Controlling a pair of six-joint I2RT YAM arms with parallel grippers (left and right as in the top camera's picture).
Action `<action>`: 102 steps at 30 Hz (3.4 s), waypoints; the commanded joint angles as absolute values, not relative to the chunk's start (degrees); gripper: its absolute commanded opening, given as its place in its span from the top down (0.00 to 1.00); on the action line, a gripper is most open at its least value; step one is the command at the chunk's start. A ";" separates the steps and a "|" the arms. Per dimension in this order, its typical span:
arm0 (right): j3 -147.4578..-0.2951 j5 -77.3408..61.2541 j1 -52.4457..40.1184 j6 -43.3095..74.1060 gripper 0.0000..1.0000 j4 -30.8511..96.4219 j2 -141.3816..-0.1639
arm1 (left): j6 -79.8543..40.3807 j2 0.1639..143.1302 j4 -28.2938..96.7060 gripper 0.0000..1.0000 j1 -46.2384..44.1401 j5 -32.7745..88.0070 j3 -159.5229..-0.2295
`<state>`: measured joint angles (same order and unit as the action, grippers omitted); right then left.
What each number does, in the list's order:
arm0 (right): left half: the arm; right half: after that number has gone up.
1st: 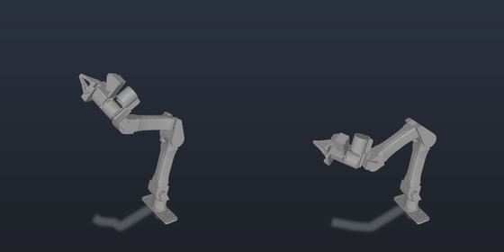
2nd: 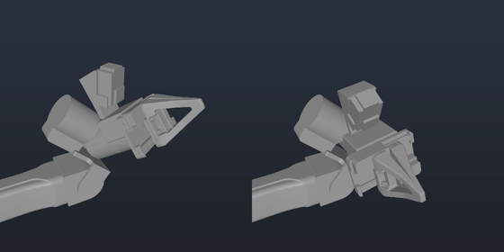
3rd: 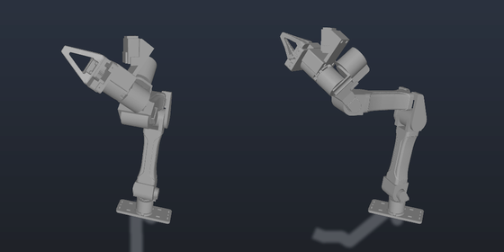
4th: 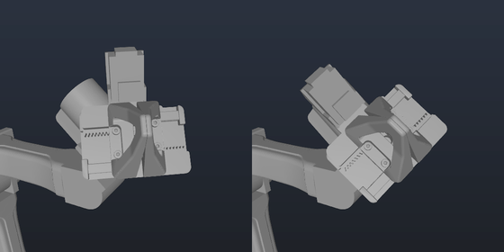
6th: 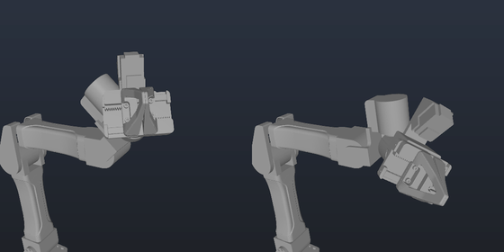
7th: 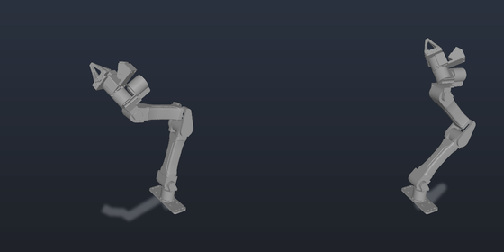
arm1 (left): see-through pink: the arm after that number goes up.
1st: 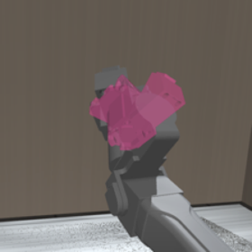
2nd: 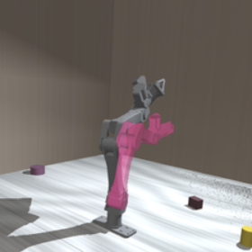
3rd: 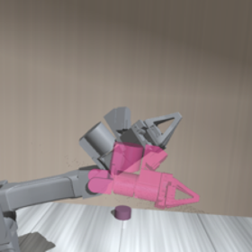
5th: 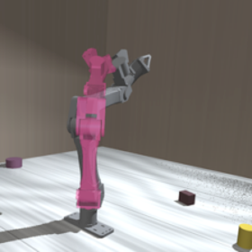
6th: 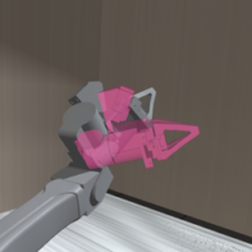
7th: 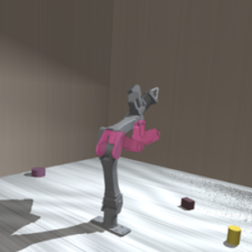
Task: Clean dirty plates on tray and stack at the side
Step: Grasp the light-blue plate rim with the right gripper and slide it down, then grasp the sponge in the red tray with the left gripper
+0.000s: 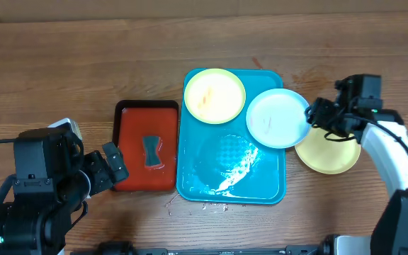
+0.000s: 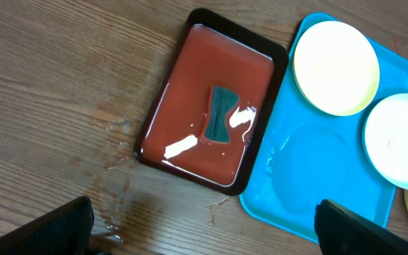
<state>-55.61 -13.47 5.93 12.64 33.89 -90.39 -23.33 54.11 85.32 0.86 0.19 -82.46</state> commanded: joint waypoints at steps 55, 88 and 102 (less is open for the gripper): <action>-50.65 -6.59 -19.25 22.35 0.69 36.82 -71.18 | -21.34 54.94 80.90 0.00 1.06 7.60 -79.59; -50.59 -6.46 -19.22 22.35 0.64 41.95 -69.23 | -22.31 95.33 49.95 0.96 -8.64 5.56 -54.41; -50.59 -6.46 -19.25 22.35 0.64 41.98 -69.23 | -20.05 91.35 49.58 0.49 -8.67 -3.42 -59.75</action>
<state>-49.56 -6.63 -19.16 22.24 42.09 -69.38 -20.80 89.65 50.98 -8.27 1.28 -61.04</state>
